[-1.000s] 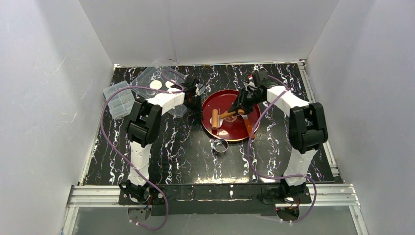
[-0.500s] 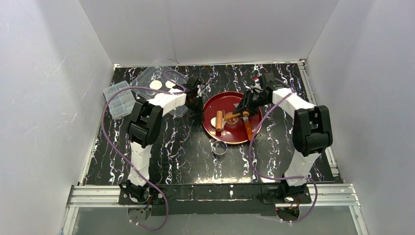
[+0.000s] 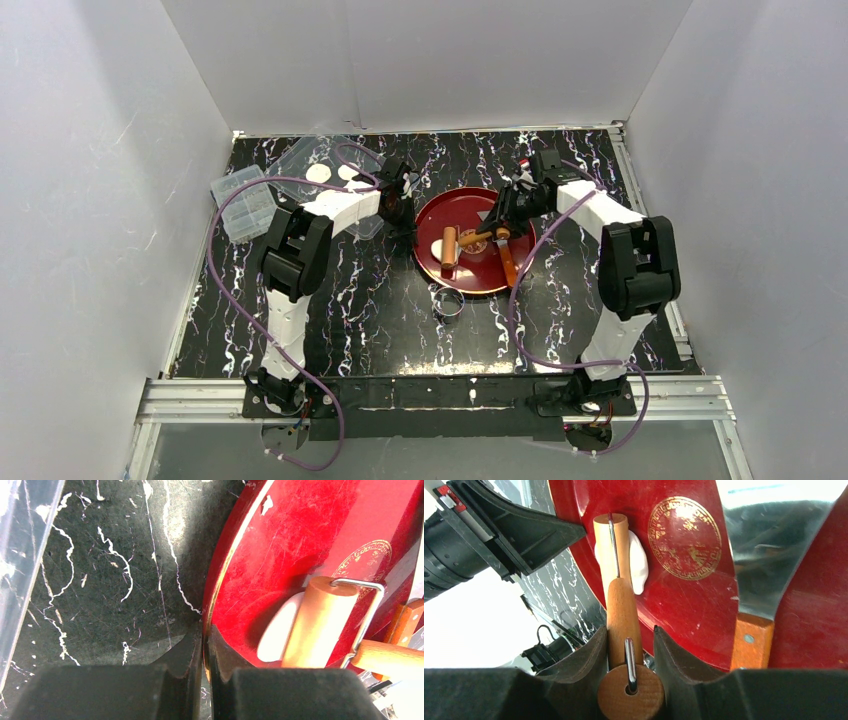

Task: Roll out the dumpling wrappers from the dough

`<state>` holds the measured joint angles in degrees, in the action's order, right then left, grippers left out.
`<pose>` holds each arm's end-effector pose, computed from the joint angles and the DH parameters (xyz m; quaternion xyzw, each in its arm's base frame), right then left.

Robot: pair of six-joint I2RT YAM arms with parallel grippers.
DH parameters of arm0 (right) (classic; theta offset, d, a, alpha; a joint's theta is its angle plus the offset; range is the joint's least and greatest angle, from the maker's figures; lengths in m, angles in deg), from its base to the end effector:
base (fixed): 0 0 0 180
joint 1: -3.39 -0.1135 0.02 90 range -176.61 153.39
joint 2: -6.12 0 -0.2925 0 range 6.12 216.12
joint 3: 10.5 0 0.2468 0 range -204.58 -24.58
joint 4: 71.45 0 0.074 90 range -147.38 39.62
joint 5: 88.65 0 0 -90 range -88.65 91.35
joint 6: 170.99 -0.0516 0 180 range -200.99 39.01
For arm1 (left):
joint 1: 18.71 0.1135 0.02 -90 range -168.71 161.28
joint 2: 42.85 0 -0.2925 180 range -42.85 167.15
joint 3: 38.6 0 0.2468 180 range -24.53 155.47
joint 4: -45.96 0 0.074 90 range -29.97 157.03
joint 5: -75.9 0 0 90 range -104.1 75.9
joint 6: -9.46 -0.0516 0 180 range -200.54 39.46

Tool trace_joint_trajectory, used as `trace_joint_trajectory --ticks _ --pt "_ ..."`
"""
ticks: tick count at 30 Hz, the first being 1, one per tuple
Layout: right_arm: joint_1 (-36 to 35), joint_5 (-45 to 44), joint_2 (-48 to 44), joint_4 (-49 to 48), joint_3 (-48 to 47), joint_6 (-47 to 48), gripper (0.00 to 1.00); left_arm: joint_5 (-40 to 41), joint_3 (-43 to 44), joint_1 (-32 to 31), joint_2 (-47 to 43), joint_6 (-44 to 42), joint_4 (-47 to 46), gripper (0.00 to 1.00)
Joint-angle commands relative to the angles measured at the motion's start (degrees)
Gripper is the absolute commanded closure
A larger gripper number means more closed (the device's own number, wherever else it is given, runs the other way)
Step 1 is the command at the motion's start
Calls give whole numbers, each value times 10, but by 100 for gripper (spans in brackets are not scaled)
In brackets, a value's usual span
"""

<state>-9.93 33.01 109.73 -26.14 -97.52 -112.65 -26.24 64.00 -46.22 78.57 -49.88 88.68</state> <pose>0.3644 0.1141 0.2233 0.0834 0.9319 0.3338 0.1146 0.4078 -0.2246 0.1741 -0.0005 0.9642 -0.2084 0.1638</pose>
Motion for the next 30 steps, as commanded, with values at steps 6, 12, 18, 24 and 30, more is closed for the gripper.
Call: trace_joint_trajectory --ticks 6,12,18,24,30 --pt "-45 -172 88 68 -22 25 99 28 -18 1 -3 -24 44 100" --pt "-25 -224 57 133 -44 92 99 34 -19 1 -6 -25 46 100" --pt "-10 -247 21 136 26 118 99 34 -18 1 -4 -25 45 100" --pt "-12 -229 32 116 28 91 99 33 -20 1 -5 -26 45 100" --pt "-42 -184 84 97 -24 50 99 33 -20 1 -10 -28 46 100"
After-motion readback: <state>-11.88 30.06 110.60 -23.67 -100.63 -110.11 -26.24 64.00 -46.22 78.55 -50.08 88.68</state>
